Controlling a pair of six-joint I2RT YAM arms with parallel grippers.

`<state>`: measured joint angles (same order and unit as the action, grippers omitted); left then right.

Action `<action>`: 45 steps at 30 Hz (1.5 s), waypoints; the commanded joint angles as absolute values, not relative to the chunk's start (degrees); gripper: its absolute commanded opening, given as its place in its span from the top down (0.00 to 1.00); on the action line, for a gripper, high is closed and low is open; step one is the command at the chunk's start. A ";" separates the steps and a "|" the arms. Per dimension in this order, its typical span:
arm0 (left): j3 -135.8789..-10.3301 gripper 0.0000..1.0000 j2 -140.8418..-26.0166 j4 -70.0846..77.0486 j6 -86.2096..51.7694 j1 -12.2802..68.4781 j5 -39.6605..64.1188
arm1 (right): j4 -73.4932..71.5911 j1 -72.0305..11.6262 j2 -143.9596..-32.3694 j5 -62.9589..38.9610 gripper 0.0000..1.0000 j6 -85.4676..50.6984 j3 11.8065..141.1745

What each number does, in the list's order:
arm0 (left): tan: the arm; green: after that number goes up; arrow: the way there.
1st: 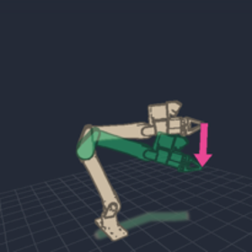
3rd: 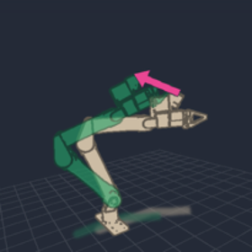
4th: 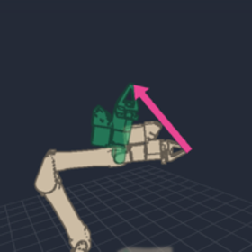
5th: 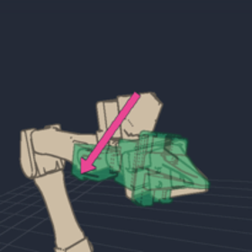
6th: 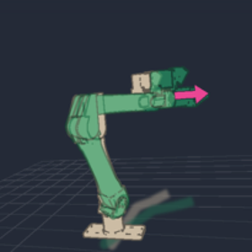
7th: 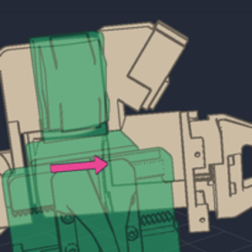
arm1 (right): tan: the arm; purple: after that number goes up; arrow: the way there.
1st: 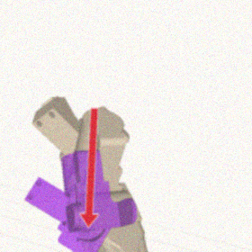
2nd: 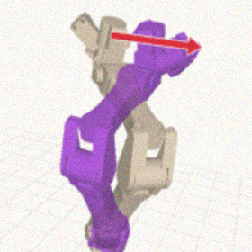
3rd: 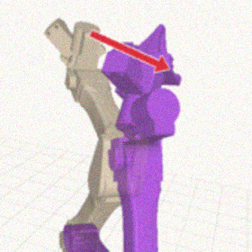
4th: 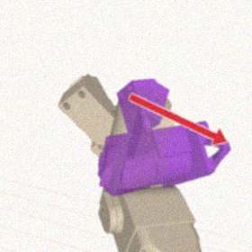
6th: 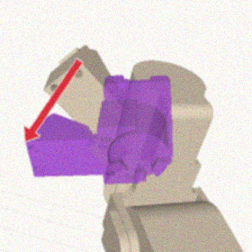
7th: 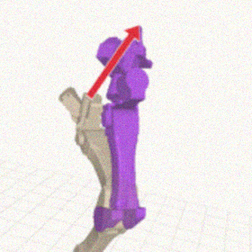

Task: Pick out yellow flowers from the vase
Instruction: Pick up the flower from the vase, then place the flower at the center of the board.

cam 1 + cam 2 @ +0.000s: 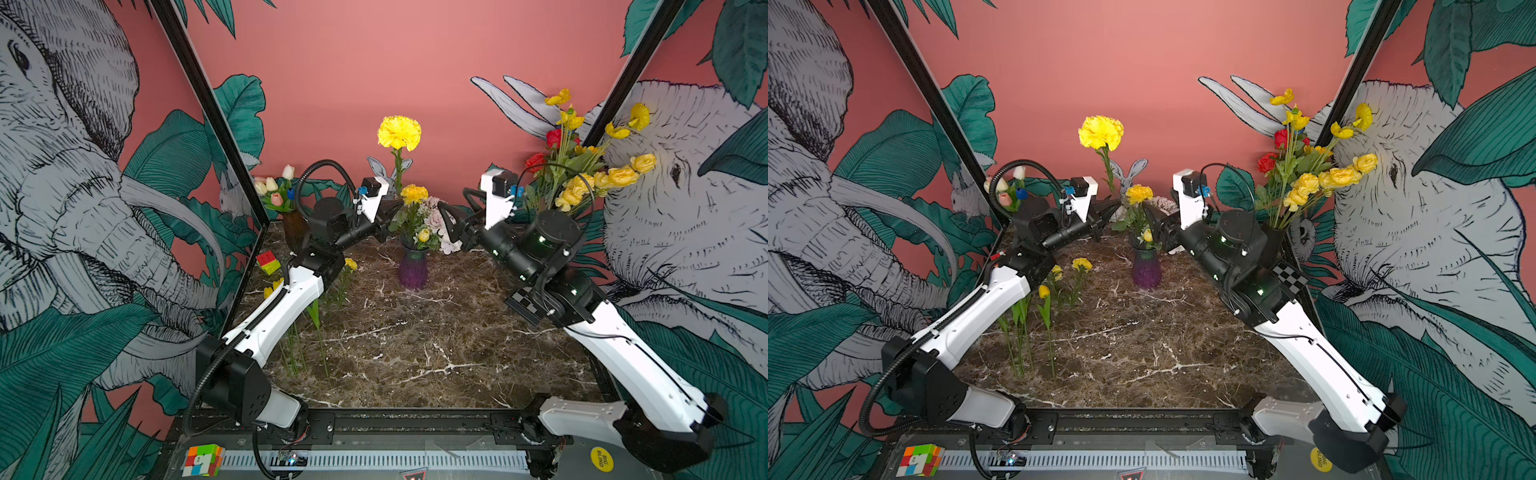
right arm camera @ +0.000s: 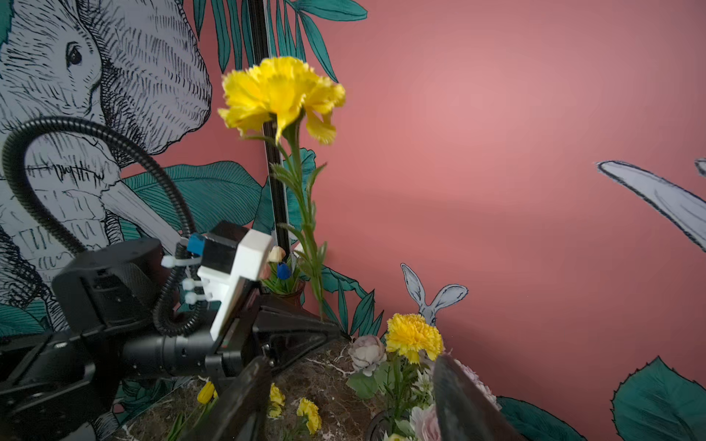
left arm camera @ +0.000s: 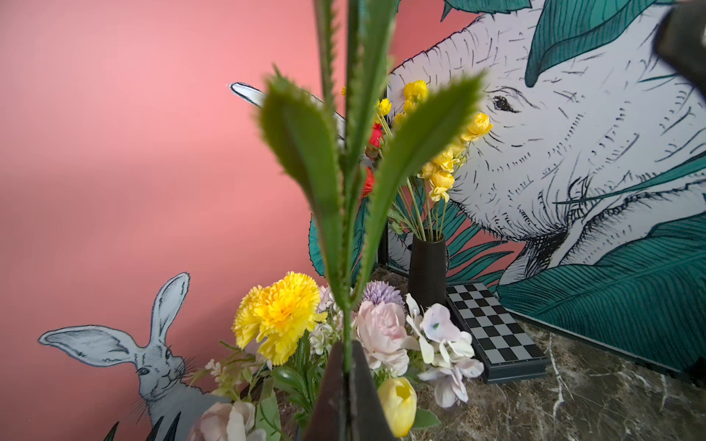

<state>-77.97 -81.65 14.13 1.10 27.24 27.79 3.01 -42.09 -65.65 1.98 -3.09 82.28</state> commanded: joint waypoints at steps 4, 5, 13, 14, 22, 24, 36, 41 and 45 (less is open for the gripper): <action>-79.01 1.00 -70.45 -3.54 0.24 27.52 19.10 | -3.60 -42.21 -53.66 10.60 0.28 2.61 63.82; -78.49 1.00 -68.74 -6.14 -0.10 27.50 17.39 | -3.60 -42.22 -51.78 11.40 0.28 3.21 61.06; -71.61 1.00 -58.69 -26.94 -5.04 27.43 -0.54 | -3.38 -42.21 -41.10 16.13 0.23 2.33 45.16; -70.68 1.00 -58.08 -29.54 -5.72 27.49 -2.28 | -3.35 -42.20 -40.14 17.00 0.23 1.75 43.65; -62.65 1.00 -59.21 -42.28 -11.76 25.88 -5.70 | -3.49 -42.19 -37.46 18.76 0.21 -2.21 37.28; -60.61 1.00 -60.09 -43.12 -13.12 24.92 -4.50 | -3.69 -42.26 -37.80 18.59 0.21 -3.09 36.75; -49.93 1.00 -65.79 -41.12 -19.44 17.14 2.93 | -2.92 -42.24 -37.35 18.98 0.20 -6.36 34.22; -47.33 1.00 -69.05 -37.32 -19.95 16.43 4.52 | -2.57 -42.27 -37.02 19.07 0.19 -7.16 33.66; -46.71 1.00 -72.33 -35.26 -20.04 15.93 5.11 | -2.37 -42.23 -37.00 19.07 0.19 -7.34 33.57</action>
<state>-47.44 -71.42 -37.76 -18.92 16.49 3.90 -0.82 -42.11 -37.76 18.33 -6.28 33.47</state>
